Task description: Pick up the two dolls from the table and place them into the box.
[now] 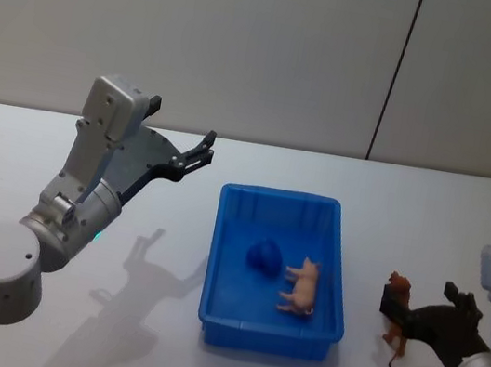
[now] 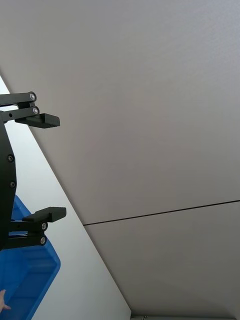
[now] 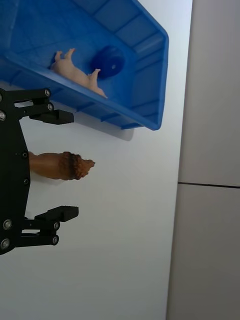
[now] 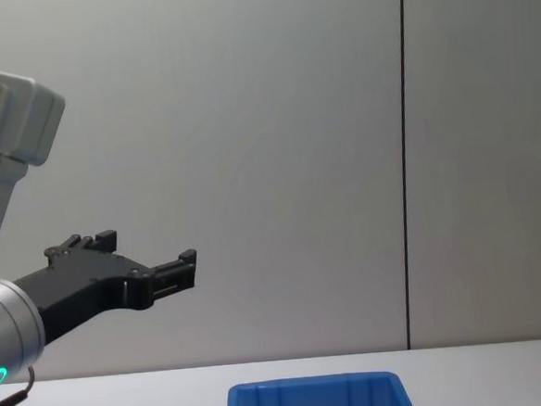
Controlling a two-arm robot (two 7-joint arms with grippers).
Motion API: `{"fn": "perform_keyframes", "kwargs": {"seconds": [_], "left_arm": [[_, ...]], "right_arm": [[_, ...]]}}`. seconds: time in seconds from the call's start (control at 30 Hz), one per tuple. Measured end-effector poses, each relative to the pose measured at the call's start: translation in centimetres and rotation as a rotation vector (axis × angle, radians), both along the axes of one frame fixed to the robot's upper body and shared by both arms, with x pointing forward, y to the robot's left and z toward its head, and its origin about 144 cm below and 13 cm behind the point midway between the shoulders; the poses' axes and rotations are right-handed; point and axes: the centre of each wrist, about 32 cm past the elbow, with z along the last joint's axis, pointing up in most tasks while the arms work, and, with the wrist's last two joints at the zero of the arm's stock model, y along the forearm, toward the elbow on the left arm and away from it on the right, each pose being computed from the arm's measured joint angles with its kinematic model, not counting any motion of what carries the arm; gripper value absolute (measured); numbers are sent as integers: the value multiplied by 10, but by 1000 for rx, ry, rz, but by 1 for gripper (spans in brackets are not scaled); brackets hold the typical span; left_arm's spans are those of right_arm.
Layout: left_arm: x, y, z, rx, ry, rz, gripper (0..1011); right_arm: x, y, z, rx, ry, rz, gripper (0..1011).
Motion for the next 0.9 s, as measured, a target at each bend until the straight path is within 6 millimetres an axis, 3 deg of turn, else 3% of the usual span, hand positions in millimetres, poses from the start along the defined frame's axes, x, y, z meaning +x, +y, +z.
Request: {"fn": "perform_keyframes", "kwargs": {"seconds": [0.9], "left_arm": [[0,0,0,0,0,0,1001]], "right_arm": [[7,-4,-33,34,102,-7,1001]]}}
